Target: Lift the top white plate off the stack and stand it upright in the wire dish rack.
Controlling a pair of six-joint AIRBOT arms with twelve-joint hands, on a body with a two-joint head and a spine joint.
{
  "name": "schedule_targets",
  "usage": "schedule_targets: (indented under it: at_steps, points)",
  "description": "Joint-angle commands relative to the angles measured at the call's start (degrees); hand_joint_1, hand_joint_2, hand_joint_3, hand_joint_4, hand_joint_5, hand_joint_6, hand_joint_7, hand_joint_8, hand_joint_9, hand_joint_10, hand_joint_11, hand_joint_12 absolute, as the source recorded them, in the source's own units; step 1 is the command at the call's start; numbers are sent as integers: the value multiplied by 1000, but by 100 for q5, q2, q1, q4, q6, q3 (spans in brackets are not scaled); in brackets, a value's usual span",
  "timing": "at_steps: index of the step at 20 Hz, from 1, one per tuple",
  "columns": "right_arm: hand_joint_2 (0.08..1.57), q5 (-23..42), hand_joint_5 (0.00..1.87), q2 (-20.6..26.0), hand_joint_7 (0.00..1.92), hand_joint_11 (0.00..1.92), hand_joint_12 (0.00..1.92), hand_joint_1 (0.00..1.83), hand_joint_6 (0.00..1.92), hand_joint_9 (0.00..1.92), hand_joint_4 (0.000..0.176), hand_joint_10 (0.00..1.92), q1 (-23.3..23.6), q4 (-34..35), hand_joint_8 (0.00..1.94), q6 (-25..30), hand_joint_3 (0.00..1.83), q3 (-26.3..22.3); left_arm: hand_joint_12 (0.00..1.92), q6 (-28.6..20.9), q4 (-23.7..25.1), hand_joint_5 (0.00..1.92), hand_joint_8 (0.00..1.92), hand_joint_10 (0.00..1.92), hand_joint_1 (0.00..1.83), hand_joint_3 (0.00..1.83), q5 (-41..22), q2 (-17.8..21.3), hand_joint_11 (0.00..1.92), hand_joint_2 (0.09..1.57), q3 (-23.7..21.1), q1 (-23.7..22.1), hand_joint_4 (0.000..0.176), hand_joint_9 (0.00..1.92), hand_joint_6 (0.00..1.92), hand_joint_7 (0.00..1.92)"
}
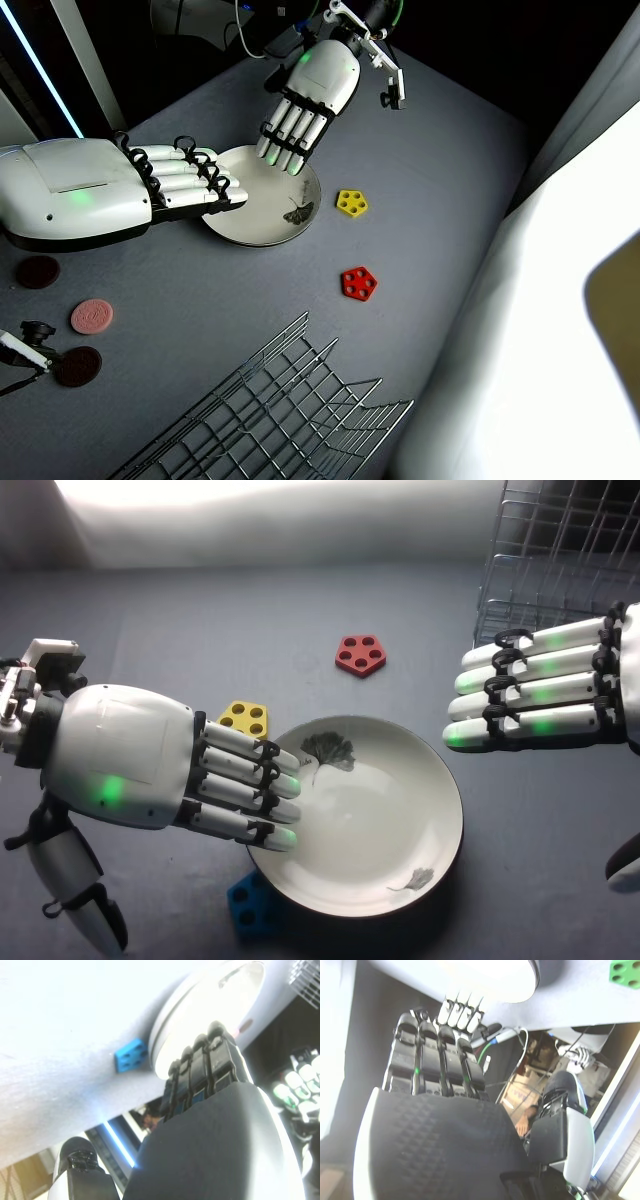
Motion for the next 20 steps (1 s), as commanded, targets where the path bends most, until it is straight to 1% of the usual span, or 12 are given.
schedule_targets:
  at_steps: [1,3,5,8,9,11,15,16,17,19,20]
  points:
    - [1002,342,15,49,64,69,5,97,0,74,0,0,11,398,0,-15,2,17,66,-6,-339,46,2,5,95,1,-252,-18,59,863,-31,-115,0,35,2,49]
    - [994,342,43,42,87,90,14,155,10,96,0,8,11,398,7,-18,0,16,58,-23,-285,50,2,3,101,2,-226,-27,43,867,-33,-113,0,32,3,50]
    - [991,342,55,43,98,98,16,147,11,107,0,9,3,400,9,-18,0,15,64,-111,-238,64,7,7,93,0,-184,-42,61,862,-36,-108,0,43,8,61]
    - [999,343,26,52,81,79,7,141,0,90,0,1,-13,410,0,-39,2,14,57,-128,-233,50,0,2,94,2,-95,-61,47,871,-45,-50,0,29,1,46]
    - [995,343,48,56,100,95,13,167,9,107,0,7,-15,412,8,-49,0,12,54,-129,-234,52,3,1,96,2,-75,-67,41,872,-45,-25,0,26,2,51]
    - [994,343,63,69,115,108,18,153,11,119,0,10,-25,435,11,-100,0,-1,45,-141,-270,42,0,1,89,3,-40,-80,22,876,-45,29,0,5,1,35]
    - [1002,343,11,88,47,66,3,104,2,65,0,2,-27,436,2,-250,3,-59,48,-155,-308,43,7,8,85,2,34,-113,35,878,-51,131,0,21,7,40]
    - [1001,344,51,93,93,91,12,114,5,98,0,5,-27,443,5,-282,1,-70,43,-158,-313,37,2,3,96,2,68,-130,25,879,-52,181,0,13,4,31]
    - [1002,344,53,97,94,86,9,112,3,94,0,0,-27,445,2,-291,1,-78,46,-158,-308,48,6,7,96,2,109,-143,32,879,-54,225,0,22,8,42]
    - [996,350,72,103,99,91,10,184,8,103,0,4,-33,453,2,-291,0,-81,42,-157,-308,45,2,2,99,1,142,-153,25,879,-63,276,0,15,4,36]
    - [999,362,48,109,84,78,5,170,2,93,0,0,-41,455,0,-291,0,-81,45,-156,-323,42,4,5,101,0,158,-159,32,877,-65,294,0,23,3,40]
